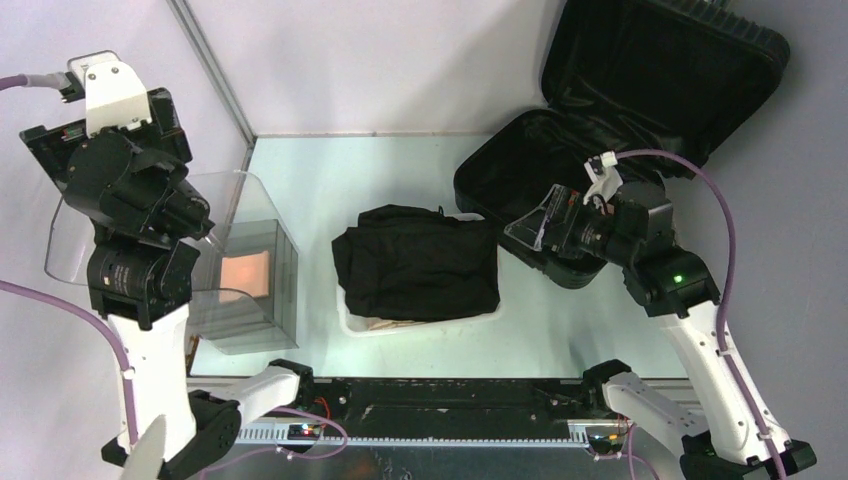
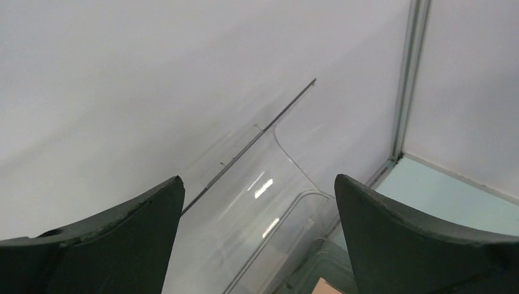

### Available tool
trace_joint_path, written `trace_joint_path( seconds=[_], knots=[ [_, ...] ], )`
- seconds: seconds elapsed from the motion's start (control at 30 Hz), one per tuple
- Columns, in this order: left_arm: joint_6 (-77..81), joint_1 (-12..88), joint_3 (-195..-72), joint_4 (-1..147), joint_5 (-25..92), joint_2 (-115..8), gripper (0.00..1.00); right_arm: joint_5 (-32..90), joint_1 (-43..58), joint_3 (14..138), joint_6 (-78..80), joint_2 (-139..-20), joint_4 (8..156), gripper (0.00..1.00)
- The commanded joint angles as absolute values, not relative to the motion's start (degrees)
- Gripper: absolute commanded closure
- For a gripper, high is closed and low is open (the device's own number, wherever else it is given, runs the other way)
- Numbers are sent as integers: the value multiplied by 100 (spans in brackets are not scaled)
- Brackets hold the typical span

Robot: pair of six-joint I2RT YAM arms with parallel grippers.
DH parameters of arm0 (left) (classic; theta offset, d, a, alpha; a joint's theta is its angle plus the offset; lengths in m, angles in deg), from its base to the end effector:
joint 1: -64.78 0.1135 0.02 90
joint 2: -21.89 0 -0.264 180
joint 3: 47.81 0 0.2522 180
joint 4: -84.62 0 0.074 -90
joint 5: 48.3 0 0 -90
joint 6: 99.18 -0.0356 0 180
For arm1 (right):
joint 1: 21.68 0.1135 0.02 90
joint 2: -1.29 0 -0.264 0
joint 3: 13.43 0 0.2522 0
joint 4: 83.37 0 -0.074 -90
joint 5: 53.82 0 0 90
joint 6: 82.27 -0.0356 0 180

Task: Open, take out, and arrange the luggage
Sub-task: Close the storage box at the corner of the board.

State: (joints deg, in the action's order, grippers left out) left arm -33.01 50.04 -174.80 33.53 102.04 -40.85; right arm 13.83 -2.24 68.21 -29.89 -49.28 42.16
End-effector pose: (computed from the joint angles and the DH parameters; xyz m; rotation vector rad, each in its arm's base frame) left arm 0.1025 0.0050 0.5962 -0.4412 1.4472 0.8291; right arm 0.1525 0.0682 0.4051 0.0620 2.0948 1.0128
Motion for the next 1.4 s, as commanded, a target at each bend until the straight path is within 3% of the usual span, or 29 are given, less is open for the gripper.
trace_joint_path(
  seconds=[0.0, 0.4, 0.57, 0.73, 1.1, 1.37],
  knots=[
    [-3677, 5232, -17489, 3726, 10352, -3909, 0, 1668, 6, 7023, -3194, -5036, 4312, 0],
    [-2674, 6685, -17493, 2887, 8937, -4007, 0, 1743, 157, 7066, -3264, -5015, 4330, 0],
    [-2308, 7477, -17366, 2664, 7626, -4118, 0, 1733, 159, 7095, -3225, -4980, 4277, 0],
    [-1873, 7532, -17495, 2414, 6763, -4232, 0, 1779, 161, 7092, -3208, -5021, 4253, 0],
    [-1724, 7664, -17515, 2271, 6485, -4363, 0, 1783, 159, 7093, -3168, -5127, 4347, 0],
    [-1640, 7665, -17345, 3093, 6057, -3968, 0, 1735, 170, 7091, -3242, -5156, 4392, 0]
  ],
)
